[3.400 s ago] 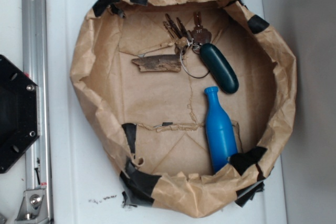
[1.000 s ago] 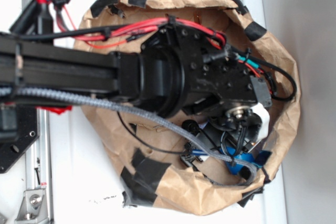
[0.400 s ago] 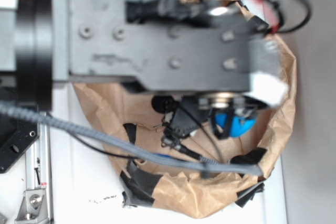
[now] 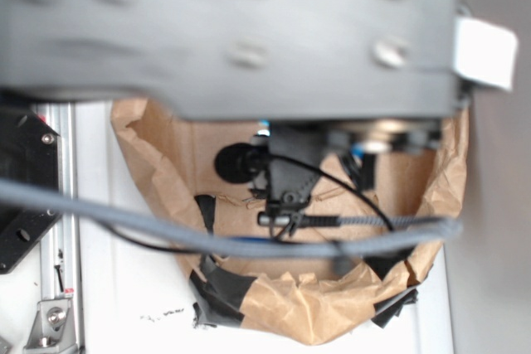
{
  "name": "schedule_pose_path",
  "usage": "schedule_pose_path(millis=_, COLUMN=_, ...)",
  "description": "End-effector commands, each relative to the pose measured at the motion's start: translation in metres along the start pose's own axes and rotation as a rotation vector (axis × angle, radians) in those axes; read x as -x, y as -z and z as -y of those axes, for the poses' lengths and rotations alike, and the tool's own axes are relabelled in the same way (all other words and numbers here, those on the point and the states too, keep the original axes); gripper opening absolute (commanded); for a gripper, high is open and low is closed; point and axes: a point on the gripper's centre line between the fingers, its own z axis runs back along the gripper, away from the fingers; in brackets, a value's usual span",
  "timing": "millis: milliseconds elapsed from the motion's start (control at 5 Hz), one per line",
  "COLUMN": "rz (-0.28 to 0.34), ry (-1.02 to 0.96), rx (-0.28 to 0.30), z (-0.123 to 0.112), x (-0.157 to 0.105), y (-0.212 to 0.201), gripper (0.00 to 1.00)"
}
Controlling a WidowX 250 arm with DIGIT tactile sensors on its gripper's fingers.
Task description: Grab the blue bottle.
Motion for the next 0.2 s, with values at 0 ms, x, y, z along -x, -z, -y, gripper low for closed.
schedule_pose_path(millis=0, rz=0.021, ry=-0.229, rx=-0.004, z=0.0203, x=-0.0098, y=-0.0059, gripper=0.0)
